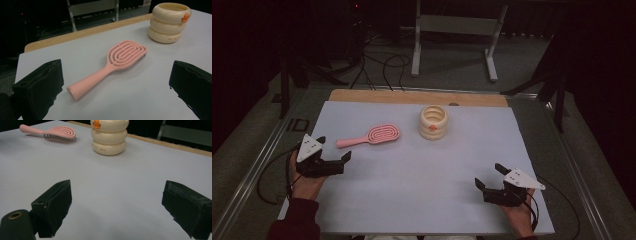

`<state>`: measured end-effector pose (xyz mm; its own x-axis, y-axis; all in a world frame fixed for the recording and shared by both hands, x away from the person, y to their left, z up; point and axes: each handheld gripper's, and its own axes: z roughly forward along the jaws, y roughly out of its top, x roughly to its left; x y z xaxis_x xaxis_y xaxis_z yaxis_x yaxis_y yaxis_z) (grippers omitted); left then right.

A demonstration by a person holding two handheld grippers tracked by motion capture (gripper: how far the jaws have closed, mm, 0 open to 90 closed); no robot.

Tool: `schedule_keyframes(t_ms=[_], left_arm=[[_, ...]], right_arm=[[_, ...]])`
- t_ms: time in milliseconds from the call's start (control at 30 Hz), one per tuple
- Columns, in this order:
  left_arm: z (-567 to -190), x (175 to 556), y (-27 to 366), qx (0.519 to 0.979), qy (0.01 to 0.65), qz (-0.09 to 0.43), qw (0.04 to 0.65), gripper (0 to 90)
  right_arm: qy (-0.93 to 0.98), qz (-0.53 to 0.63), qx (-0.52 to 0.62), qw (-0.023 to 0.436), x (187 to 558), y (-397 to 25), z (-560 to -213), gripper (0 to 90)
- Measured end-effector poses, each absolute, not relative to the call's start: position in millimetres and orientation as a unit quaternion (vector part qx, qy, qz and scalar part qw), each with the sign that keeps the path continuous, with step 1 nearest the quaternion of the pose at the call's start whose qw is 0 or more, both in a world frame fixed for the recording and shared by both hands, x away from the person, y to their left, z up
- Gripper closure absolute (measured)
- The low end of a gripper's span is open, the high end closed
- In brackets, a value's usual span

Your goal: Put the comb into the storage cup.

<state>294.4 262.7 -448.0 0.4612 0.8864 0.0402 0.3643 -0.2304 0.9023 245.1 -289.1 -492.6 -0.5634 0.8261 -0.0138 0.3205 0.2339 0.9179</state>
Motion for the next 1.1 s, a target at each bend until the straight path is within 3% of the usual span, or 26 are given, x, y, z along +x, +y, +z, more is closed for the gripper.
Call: schedule_keyframes(t_ms=[400, 1100], left_arm=[[-442, 314, 267, 0.719, 0.443, 0.280, 0.457, 0.1], [-435, 345, 263, 0.742, 0.442, 0.278, 0.420, 0.1]], right_arm=[[0.740, 0.483, 0.389, 0.261, 245, -289, -493, 9.2], [0.741, 0.483, 0.389, 0.259, 246, -289, -493, 9.2]])
